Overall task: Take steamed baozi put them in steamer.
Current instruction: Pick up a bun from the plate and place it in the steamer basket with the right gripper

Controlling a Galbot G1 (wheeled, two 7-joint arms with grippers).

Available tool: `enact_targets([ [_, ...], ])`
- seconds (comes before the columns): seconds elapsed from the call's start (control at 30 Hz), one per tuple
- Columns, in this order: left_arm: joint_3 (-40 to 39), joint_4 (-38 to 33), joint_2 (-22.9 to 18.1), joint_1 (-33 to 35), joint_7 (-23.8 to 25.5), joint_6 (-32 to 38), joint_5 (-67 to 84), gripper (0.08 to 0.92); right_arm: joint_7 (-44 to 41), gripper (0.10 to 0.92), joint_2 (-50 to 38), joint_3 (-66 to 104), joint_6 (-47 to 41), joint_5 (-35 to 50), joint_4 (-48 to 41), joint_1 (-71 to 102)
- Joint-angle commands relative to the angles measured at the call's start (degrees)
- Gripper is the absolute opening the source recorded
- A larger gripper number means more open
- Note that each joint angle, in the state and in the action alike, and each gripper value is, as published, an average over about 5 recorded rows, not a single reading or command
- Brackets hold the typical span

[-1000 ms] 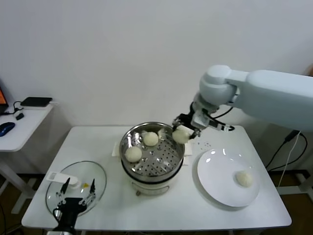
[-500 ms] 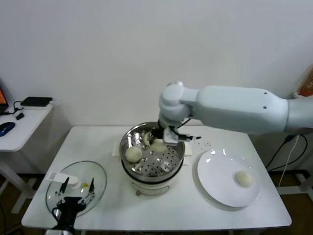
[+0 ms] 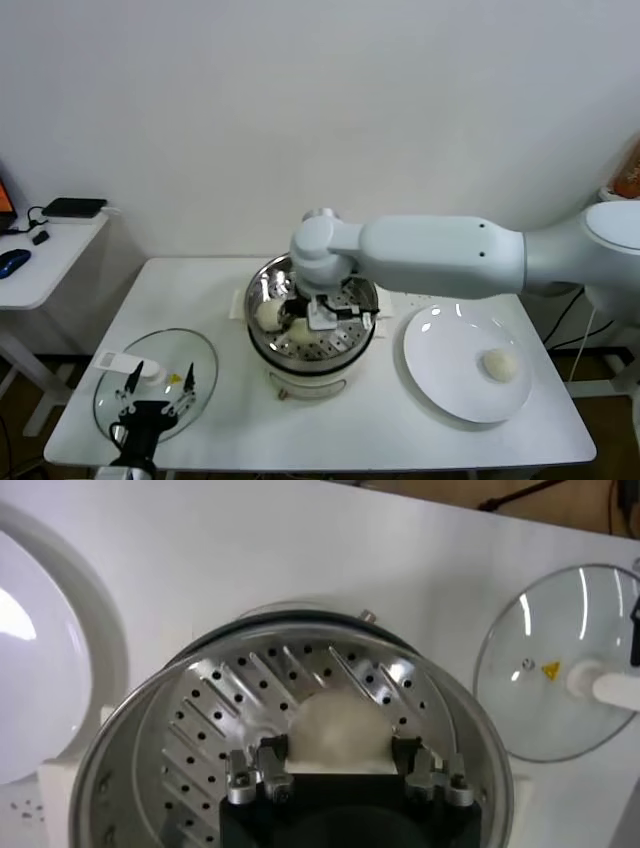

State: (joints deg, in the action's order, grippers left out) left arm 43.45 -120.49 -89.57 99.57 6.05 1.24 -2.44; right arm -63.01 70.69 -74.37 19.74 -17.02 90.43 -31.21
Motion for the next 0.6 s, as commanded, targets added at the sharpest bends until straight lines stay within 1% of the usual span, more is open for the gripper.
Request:
enact_targets([
  [0.03,-0.1,0.3,-0.1,0.0,0.0,0.1,-0.1,0.823,0.1,0.679,1.4,0.2,0.4,-1.5,0.0,2.2],
  [0.6,-0.2,0.5,0.0,-0.1,0.1,0.2,-0.2,0.823,0.4,0.693,0.5,0.5,0.6,-2.4,0.4,3.5],
])
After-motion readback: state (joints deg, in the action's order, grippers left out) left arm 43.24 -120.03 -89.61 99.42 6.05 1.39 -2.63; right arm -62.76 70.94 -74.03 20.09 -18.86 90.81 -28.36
